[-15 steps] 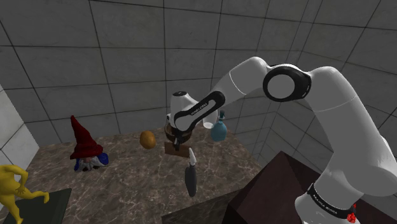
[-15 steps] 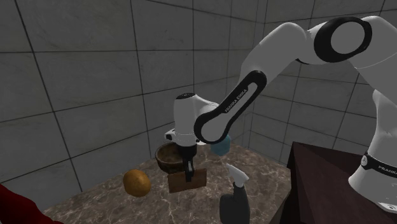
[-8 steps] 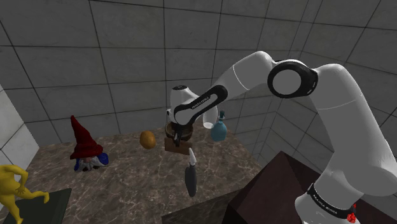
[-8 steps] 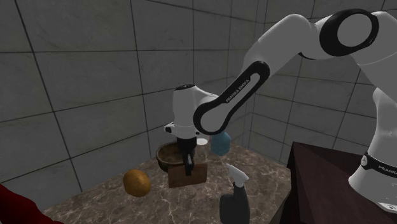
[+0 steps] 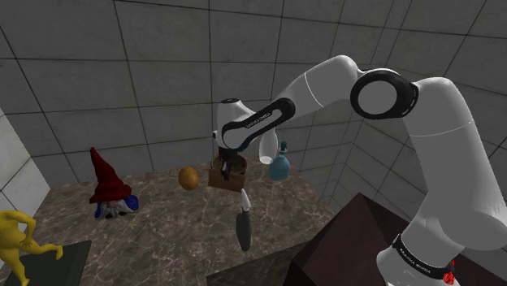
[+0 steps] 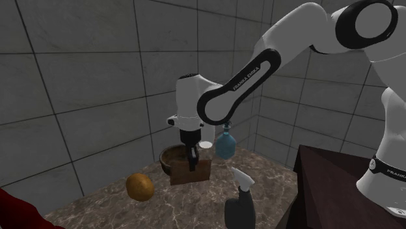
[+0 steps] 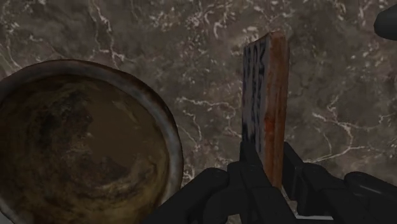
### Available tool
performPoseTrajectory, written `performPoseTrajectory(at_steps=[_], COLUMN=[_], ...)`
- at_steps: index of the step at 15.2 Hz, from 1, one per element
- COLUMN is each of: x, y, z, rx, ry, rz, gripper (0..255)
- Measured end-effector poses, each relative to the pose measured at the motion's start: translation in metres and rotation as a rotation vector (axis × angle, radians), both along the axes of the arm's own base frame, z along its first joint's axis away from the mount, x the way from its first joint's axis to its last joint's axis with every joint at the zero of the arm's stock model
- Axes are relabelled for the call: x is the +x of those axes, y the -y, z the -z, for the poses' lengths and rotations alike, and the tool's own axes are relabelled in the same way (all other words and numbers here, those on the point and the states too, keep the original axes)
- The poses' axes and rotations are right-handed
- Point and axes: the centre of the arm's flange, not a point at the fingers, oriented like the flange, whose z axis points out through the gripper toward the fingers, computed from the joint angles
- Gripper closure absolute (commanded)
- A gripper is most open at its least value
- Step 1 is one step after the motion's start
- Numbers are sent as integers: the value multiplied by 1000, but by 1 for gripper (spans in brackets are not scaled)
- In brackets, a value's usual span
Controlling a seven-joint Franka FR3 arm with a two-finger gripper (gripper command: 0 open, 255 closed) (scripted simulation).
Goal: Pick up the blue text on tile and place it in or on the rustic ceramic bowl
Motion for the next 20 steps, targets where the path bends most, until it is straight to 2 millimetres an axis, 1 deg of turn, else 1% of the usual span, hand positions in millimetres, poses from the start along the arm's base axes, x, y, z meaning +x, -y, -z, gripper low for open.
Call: performPoseTrajectory(at_steps=[13, 17, 18, 20], x=[1, 0, 4, 20], y=[1, 0, 5, 19], z=[-70, -88, -90, -96], rx=[0, 0, 0, 0], ry=[0, 0, 0, 0], rz=[0, 0, -1, 0], gripper=[255, 255, 255, 255])
